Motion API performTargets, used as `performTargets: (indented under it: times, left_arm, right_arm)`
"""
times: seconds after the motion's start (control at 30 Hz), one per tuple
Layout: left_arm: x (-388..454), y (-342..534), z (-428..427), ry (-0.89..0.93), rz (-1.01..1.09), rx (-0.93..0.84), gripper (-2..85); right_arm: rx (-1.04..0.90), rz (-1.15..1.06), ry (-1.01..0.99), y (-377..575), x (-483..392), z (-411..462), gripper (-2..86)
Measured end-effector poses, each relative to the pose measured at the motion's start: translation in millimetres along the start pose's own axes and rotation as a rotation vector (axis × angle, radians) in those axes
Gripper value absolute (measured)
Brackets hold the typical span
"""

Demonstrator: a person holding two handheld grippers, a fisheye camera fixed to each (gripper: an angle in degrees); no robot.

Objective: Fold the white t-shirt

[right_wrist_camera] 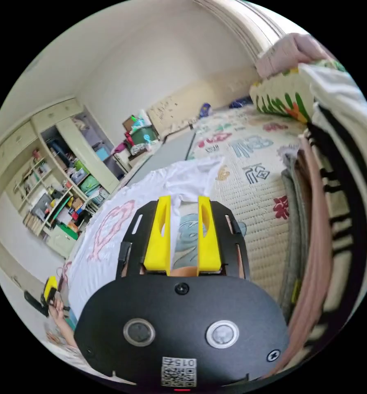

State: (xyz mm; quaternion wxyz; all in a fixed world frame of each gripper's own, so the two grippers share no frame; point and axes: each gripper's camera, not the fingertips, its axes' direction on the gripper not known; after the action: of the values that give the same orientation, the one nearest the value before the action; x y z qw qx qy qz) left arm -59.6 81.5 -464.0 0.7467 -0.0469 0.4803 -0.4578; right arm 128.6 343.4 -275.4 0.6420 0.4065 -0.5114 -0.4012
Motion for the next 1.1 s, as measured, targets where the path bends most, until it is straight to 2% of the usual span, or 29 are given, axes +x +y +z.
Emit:
performTargets:
  times: [0.13,0.27,0.43,0.53,0.63,0.83,0.93,1.1]
  left_arm:
    - [1,-56,73,0.203,0.029,-0.016,7.1]
    - [16,-119,182,0.34,0.04,-0.089,6.9]
    - [82,-224,396,0.446,0.042,-0.255,6.8]
    - [136,-274,520,0.504,0.024,-0.361,6.8]
    - [193,-296,626,0.474,0.012,-0.455,7.0]
    - [261,-296,765,0.308,0.044,-0.588,10.4]
    - [265,-280,815,0.231,0.068,-0.701,9.7]
    - [242,-266,840,0.276,-0.001,-0.67,7.1]
  right_arm:
    - [-0.177,0.15,-0.041,-98,45,56,8.5]
    - [-0.152,0.179,-0.088,-140,71,54,3.7]
    - [-0.131,0.276,-0.312,-193,121,44,1.5]
    - [-0.121,0.287,-0.343,-219,131,39,1.0]
    - [-0.12,0.3,-0.362,-242,139,37,0.8]
    - [-0.102,0.326,-0.395,-277,150,36,0.7]
    - [-0.104,0.32,-0.378,-291,148,40,0.7]
    - [-0.11,0.293,-0.37,-297,140,45,0.7]
